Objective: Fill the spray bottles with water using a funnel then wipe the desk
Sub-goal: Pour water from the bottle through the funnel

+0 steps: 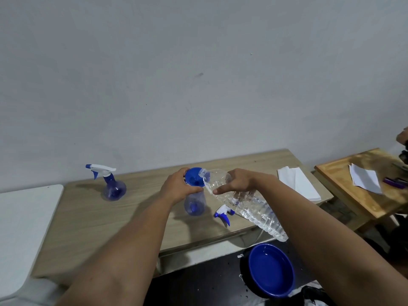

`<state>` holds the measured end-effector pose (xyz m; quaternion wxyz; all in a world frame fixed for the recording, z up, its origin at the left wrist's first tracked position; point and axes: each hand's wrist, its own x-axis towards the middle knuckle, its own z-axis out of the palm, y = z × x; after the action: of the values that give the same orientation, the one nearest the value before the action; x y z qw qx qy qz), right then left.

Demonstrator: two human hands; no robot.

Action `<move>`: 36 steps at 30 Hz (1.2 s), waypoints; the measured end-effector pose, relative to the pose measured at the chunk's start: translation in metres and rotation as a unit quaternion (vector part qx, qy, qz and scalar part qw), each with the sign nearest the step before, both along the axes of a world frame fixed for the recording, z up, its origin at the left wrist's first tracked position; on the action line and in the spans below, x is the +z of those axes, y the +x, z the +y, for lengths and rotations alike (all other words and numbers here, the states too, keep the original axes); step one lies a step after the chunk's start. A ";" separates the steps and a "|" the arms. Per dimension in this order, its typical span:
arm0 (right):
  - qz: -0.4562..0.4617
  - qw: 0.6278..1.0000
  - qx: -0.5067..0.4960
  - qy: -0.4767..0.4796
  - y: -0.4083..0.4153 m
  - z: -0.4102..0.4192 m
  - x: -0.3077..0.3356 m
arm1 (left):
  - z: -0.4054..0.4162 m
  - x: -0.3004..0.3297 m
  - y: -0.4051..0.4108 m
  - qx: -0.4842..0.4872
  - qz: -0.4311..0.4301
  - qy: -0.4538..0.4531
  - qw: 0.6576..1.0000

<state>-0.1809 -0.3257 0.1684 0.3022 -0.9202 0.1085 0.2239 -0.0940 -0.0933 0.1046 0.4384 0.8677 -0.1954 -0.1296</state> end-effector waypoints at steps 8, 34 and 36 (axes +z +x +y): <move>0.018 1.000 -0.007 -0.013 0.003 -0.001 -0.002 | 0.000 -0.001 0.001 0.004 -0.001 -0.003 1.000; -0.070 0.990 -0.062 0.101 -0.016 0.000 -0.013 | 0.000 -0.002 0.003 -0.005 -0.003 -0.001 1.000; -0.116 0.977 -0.089 0.157 -0.025 0.001 -0.016 | 0.001 -0.002 0.003 -0.003 -0.002 0.002 1.000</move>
<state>-0.2058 -0.3248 0.1519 0.4724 -0.8675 0.1177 0.1024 -0.0908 -0.0924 0.1025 0.4355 0.8685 -0.1984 -0.1291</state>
